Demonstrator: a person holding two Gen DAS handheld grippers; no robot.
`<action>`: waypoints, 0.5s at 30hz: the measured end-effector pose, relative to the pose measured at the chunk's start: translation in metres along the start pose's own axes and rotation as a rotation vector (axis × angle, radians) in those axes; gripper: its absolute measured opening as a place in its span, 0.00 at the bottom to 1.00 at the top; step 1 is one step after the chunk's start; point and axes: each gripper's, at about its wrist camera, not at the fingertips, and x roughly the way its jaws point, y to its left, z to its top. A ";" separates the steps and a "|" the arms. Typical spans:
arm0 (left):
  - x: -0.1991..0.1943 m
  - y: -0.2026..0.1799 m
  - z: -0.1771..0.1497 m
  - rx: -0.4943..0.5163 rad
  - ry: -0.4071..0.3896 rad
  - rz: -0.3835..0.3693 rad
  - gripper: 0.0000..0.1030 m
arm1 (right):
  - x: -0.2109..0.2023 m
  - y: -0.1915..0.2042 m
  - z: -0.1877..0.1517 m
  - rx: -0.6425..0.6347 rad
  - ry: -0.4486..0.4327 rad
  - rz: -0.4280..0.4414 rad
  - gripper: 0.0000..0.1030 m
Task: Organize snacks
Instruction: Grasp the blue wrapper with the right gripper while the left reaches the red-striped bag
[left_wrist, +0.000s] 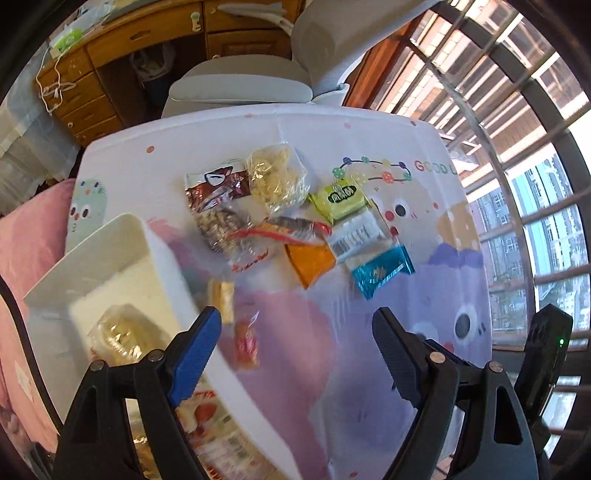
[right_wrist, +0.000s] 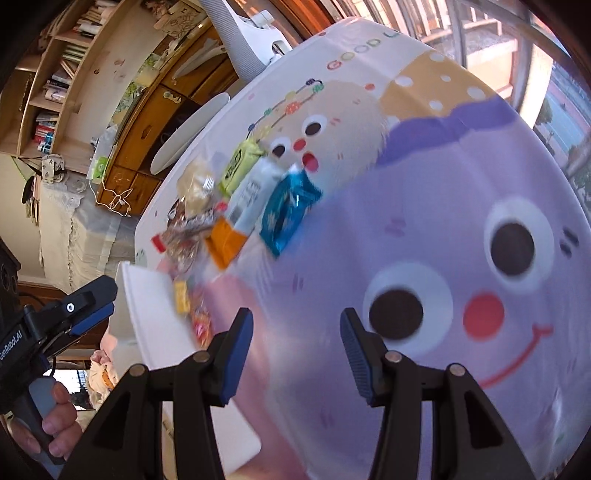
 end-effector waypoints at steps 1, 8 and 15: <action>0.004 0.000 0.003 -0.009 0.005 -0.002 0.81 | 0.004 0.000 0.006 -0.007 -0.001 -0.003 0.48; 0.032 -0.005 0.028 -0.075 0.011 -0.005 0.81 | 0.025 0.009 0.033 -0.091 -0.032 -0.026 0.48; 0.058 -0.004 0.039 -0.141 -0.004 -0.009 0.81 | 0.046 0.024 0.043 -0.228 -0.079 -0.060 0.48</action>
